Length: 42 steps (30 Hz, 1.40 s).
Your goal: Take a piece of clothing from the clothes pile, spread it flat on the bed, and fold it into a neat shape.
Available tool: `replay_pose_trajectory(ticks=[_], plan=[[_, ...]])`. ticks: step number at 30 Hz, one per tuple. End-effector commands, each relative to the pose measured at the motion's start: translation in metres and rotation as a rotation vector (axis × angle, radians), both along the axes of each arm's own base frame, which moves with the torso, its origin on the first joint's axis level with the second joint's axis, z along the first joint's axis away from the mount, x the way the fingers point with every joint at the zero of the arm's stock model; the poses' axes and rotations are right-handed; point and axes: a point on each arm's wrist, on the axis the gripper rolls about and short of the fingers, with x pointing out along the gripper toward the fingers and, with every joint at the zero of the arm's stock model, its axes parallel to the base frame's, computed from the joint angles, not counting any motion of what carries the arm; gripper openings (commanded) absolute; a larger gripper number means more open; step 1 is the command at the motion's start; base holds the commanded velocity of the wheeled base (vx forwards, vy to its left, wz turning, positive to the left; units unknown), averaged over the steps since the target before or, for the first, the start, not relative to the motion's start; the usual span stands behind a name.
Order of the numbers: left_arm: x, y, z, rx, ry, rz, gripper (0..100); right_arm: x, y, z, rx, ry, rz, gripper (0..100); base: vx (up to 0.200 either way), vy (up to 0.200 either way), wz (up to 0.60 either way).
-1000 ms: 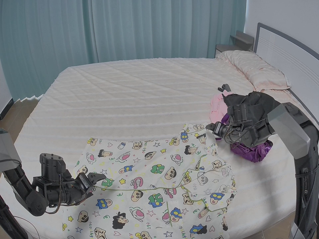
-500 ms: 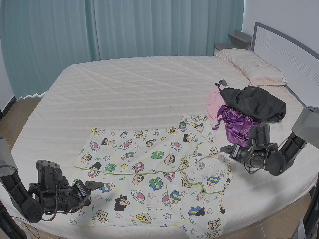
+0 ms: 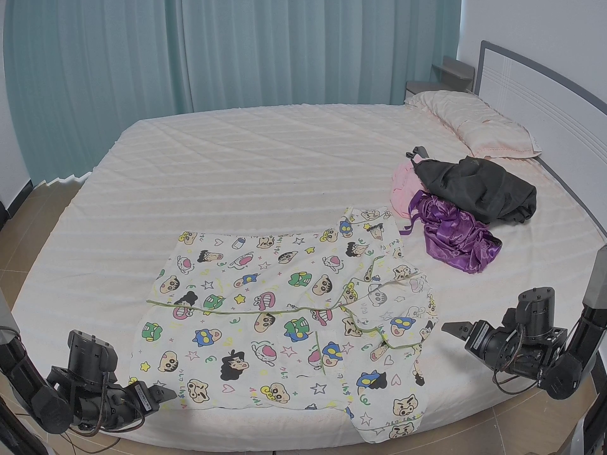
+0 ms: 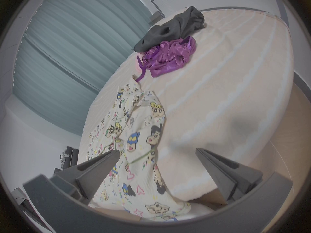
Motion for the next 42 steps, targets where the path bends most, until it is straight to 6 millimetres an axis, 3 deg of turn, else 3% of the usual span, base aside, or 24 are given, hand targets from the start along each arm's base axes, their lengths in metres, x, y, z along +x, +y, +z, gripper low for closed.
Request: replay_pose_trajectory(ticks=[1,6,24,36,37,42], plan=[[-0.008,0.009,-0.002,0.052,0.046,0.008,100,-0.013,0.000,-0.003,0.004,0.039,0.010,100,0.000,0.000,0.00],[-0.006,0.022,-0.004,0.076,0.051,0.037,100,-0.015,0.000,-0.002,0.003,0.039,0.014,100,0.000,0.000,0.00],[0.015,0.024,-0.037,0.075,0.104,0.065,100,-0.021,0.003,-0.002,0.012,0.018,0.034,100,0.000,0.000,0.00],[0.021,0.027,-0.032,0.054,0.034,0.107,100,-0.023,0.003,-0.003,0.008,0.030,0.040,100,0.000,0.000,0.00],[0.021,0.027,-0.032,0.054,0.034,0.107,0,-0.023,0.003,-0.003,0.008,0.030,0.040,100,0.000,0.000,0.00],[0.021,0.026,-0.030,0.047,0.027,0.113,0,-0.024,0.005,-0.003,0.007,0.029,0.045,100,0.000,0.000,0.00]])
